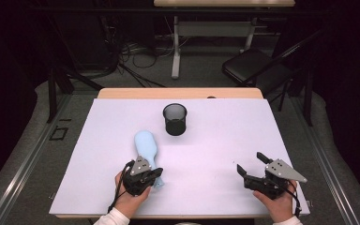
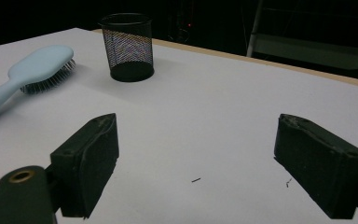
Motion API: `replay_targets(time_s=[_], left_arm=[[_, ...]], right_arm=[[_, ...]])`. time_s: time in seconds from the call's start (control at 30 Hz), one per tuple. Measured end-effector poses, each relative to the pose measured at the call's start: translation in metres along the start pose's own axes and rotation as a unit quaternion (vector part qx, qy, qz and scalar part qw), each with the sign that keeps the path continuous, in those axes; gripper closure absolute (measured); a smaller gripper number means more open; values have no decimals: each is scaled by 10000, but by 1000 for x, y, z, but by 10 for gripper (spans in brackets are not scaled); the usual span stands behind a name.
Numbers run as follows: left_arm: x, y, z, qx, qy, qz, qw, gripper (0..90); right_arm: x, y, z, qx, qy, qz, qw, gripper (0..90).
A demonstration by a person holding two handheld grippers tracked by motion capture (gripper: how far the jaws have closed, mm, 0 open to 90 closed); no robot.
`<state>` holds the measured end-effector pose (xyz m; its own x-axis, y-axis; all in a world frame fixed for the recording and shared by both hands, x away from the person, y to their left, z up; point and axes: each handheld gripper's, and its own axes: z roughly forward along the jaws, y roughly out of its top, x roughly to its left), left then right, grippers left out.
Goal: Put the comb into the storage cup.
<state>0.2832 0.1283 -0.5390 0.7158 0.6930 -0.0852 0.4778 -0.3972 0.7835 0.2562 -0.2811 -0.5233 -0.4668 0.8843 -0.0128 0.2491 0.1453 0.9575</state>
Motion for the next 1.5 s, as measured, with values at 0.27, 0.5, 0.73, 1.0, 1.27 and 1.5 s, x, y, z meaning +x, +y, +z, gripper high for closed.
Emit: replay_targets(time_s=[0.27,0.5,0.73,1.0,1.27,1.5], left_arm=[[-5,1,9,157,-26,82,9998,900],[-9,2,15,321,-48,172,9993,900],[-9,1,16,441,-4,219,9988,900],[-11,0,16,533,27,218,9983,900],[-10,-3,10,601,110,226,9979,900],[-8,-5,3,726,232,153,9970,900]], right_arm=[[0,0,0,5,9,-11,10000,137],[0,0,1,27,21,-18,10000,138],[0,0,1,19,22,0,10000,139],[-1,-1,1,14,34,10,10000,139],[-2,-1,0,22,21,17,10000,140],[-2,-1,0,33,27,20,10000,140]])
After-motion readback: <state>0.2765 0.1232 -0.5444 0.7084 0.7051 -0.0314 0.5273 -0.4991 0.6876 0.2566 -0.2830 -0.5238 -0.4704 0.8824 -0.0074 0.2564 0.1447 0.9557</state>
